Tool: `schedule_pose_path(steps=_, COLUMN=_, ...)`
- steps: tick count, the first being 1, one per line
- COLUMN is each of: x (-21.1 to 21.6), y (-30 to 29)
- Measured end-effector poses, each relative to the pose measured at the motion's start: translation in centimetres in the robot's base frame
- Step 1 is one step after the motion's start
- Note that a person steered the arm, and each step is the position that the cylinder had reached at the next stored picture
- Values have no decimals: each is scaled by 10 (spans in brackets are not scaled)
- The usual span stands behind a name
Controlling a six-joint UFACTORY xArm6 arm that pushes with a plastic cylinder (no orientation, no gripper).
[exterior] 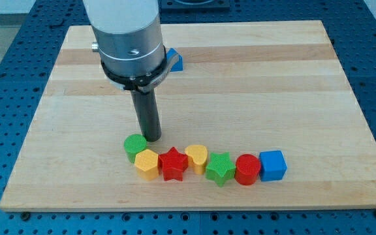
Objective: Push green circle towards left side of yellow hexagon
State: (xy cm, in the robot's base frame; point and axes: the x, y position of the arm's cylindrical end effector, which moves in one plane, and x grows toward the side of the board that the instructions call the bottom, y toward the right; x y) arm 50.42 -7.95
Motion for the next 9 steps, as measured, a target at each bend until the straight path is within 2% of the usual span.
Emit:
schedule_pose_path(steps=4, x=8, y=-44)
schedule_pose_path(steps=9, x=25, y=-34)
